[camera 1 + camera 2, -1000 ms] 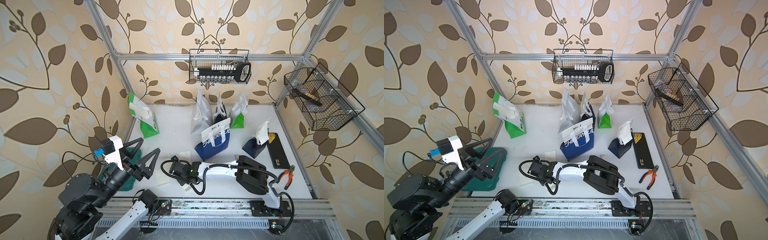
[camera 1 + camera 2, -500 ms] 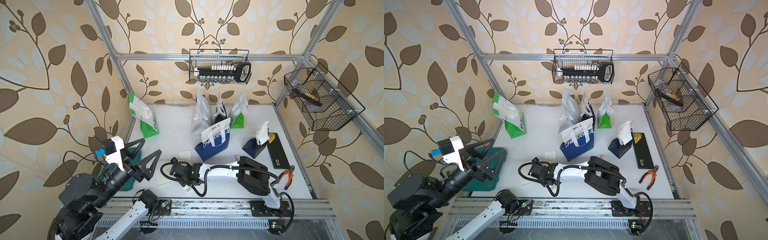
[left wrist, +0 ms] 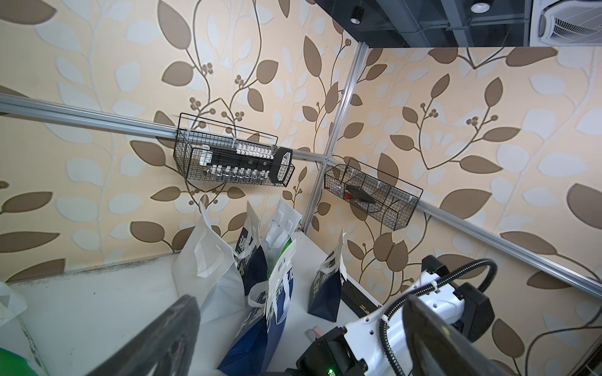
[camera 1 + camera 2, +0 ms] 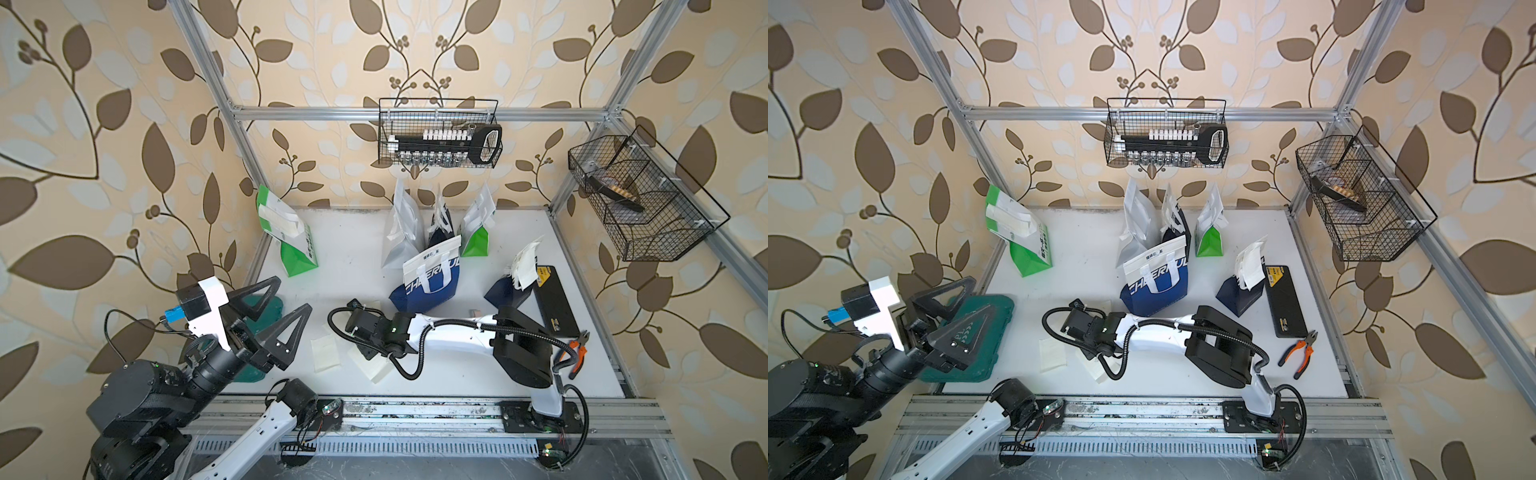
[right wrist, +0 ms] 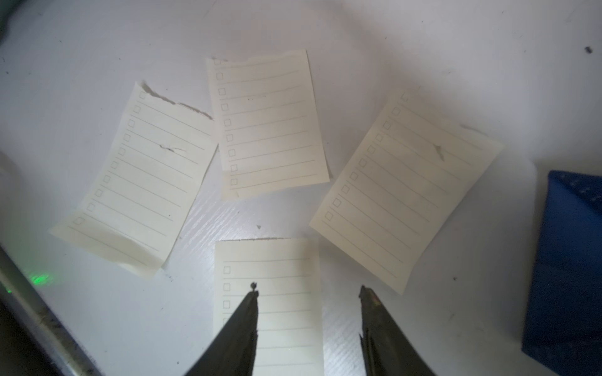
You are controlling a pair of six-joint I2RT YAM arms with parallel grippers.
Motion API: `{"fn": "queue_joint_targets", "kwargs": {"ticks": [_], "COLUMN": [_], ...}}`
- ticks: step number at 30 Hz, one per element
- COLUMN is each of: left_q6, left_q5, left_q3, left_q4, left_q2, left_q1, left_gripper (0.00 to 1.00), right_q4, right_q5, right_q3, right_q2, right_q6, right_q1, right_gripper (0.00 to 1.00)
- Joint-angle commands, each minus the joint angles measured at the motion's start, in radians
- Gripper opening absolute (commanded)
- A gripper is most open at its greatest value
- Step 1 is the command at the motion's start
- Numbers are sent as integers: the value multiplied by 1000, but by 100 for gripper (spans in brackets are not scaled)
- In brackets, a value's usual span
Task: Staple the receipts to the bags
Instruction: Pick up the receipt from the center of the board.
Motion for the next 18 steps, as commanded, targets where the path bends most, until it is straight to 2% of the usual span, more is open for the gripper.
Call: {"fn": "queue_joint_targets", "kwargs": {"ticks": [1,7,13,16,18], "left_q6": [5,11,16,14,14], "left_q5": [32,33,9,17,16], "left_q3": [19,33,42,42,40], "left_q4": [28,20,17,15,12], "left_q2": [20,21,6,5,5], "left_q1": [-7,-7,-7,-6,-7], "left_gripper": [97,97,97,97,97], "right_q4": [-56,-133,-152,-143,-127], "right_q5": [-30,-13,-74,-109,-115], "right_q3": [42,92,74,57,42], "right_q2": [60,136,191,214,217], "right_q6": [26,14,5,6,12], "right_q1": [-7,-4,6,14,18], "right_gripper": [50,49,46,38,27]}}
